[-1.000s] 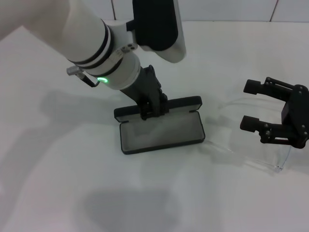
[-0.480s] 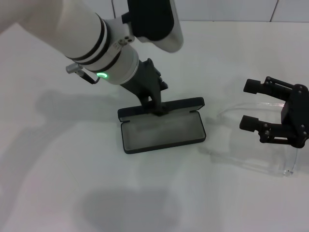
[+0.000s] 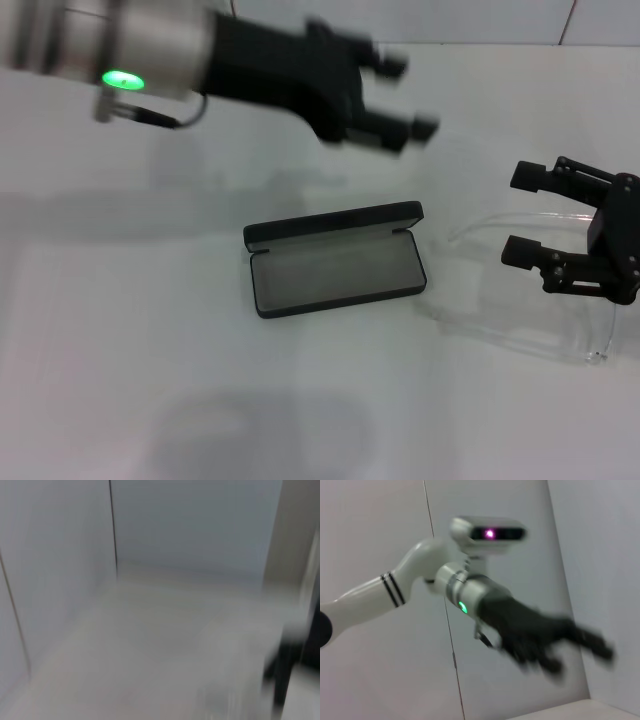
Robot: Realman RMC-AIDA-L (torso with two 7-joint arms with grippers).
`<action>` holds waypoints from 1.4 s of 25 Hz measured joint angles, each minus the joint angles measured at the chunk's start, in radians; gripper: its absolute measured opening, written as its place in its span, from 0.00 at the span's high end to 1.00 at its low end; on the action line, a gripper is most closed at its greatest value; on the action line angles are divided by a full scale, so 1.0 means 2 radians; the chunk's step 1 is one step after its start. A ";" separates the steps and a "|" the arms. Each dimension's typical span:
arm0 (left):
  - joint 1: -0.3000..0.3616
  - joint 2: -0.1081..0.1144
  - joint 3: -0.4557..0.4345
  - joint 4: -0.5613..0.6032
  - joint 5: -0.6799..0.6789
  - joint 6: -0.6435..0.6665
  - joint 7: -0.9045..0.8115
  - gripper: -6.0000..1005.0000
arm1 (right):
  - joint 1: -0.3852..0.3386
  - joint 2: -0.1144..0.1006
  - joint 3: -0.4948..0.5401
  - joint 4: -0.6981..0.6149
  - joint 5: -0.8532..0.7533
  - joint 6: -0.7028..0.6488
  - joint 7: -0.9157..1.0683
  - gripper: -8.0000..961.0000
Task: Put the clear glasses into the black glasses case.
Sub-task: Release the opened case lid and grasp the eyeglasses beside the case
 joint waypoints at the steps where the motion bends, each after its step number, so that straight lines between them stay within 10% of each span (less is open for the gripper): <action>1: 0.014 0.000 -0.020 -0.001 -0.047 0.006 0.019 0.45 | 0.000 0.000 0.000 0.000 0.000 0.000 0.000 0.12; 5: 0.073 0.000 -0.058 -0.003 -0.177 0.021 0.093 0.22 | -0.001 0.000 0.001 0.003 0.001 0.000 0.001 0.12; 10: 0.152 -0.001 -0.061 -0.048 -0.308 0.083 0.247 0.16 | -0.002 -0.001 0.011 0.006 0.006 -0.001 0.005 0.12; 19: 0.197 0.003 -0.094 -0.172 -0.325 0.131 0.301 0.15 | 0.004 -0.008 0.023 0.000 0.006 0.005 0.059 0.12; 26: 0.213 -0.001 -0.093 -0.250 -0.318 0.147 0.372 0.13 | 0.021 -0.024 0.028 -0.242 -0.078 0.014 0.382 0.13; 30: 0.205 0.001 -0.095 -0.276 -0.316 0.148 0.384 0.13 | 0.075 -0.048 0.028 -0.405 -0.209 0.004 0.563 0.13; 35: 0.204 -0.001 -0.091 -0.282 -0.315 0.148 0.407 0.13 | 0.176 -0.100 0.033 -0.424 -0.296 -0.091 0.709 0.13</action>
